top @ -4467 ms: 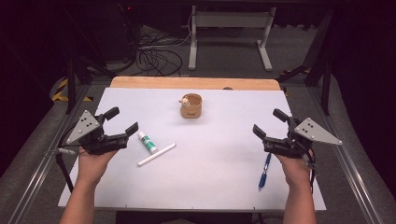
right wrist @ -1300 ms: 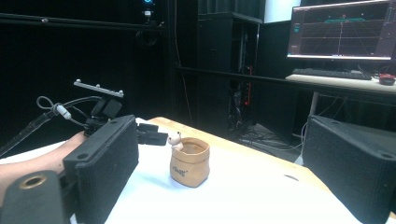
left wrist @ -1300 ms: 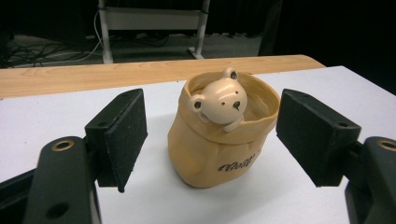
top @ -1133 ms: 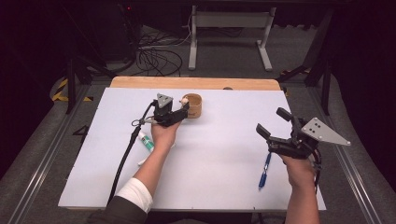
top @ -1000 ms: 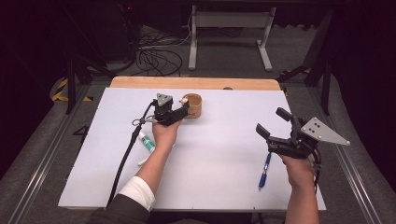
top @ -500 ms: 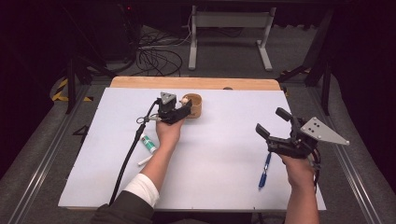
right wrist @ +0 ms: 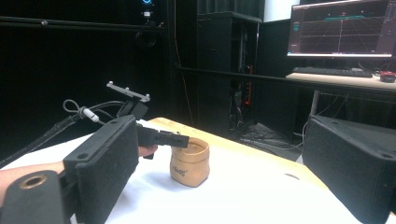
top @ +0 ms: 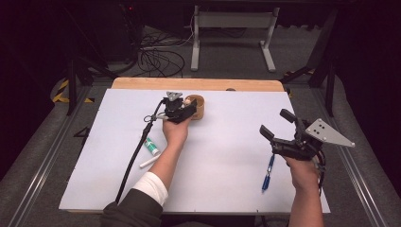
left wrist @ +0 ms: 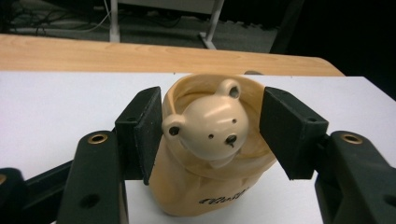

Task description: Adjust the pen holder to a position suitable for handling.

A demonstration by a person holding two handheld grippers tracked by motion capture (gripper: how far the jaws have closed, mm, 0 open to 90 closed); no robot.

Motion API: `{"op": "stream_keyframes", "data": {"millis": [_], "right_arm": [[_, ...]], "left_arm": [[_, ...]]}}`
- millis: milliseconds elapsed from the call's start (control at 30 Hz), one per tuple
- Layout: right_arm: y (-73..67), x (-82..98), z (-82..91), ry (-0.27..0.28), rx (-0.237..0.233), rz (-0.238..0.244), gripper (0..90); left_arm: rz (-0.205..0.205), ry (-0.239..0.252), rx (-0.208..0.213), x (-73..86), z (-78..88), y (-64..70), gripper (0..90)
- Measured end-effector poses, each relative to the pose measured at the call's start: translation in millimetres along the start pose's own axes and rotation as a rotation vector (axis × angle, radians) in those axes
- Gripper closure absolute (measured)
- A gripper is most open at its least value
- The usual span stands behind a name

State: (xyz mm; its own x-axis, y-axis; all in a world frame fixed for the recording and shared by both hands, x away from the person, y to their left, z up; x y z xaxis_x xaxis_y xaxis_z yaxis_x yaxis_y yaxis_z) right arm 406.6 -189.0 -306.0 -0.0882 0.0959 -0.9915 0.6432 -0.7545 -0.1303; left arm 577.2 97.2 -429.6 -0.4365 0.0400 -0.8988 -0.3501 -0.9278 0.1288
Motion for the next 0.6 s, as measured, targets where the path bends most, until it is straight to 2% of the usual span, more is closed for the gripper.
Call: {"op": "stream_keyframes", "data": {"millis": [167,267,400,600], "right_arm": [[0.2,0.5,-0.4,-0.002,0.001,-0.003,11.7],[-0.4,0.9,-1.5,-0.003,-0.002,-0.001,11.7],[-1.8,1.5,-2.9,-0.007,-0.005,-0.002,11.7],[-1.3,1.4,-2.8,-0.005,-0.002,-0.002,11.8]], "left_arm": [[0.017,-0.018,-0.006,3.3,-3.6,-1.1,43.8],[0.054,-0.027,-0.003,3.7,-4.8,-1.5,43.9],[0.072,-0.024,-0.023,3.4,-5.9,-2.2,47.5],[0.075,-0.050,-0.046,1.9,-5.8,-1.4,50.0]]}}
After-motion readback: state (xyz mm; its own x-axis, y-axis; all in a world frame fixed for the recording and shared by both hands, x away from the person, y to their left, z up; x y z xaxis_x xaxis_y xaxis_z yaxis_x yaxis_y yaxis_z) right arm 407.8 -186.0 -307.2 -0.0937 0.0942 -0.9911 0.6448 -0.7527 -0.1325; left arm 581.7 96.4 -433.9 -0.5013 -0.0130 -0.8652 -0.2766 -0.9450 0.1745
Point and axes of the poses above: each handheld gripper's, and its own axes: z roughly backward along the jaws, x roughly out of its underside, y roughly to its right, the point moved 7 cm from there along -z, roughly forward along the jaws, and after that the axes turned 8 degrees about -z, right-handed, at the moved point
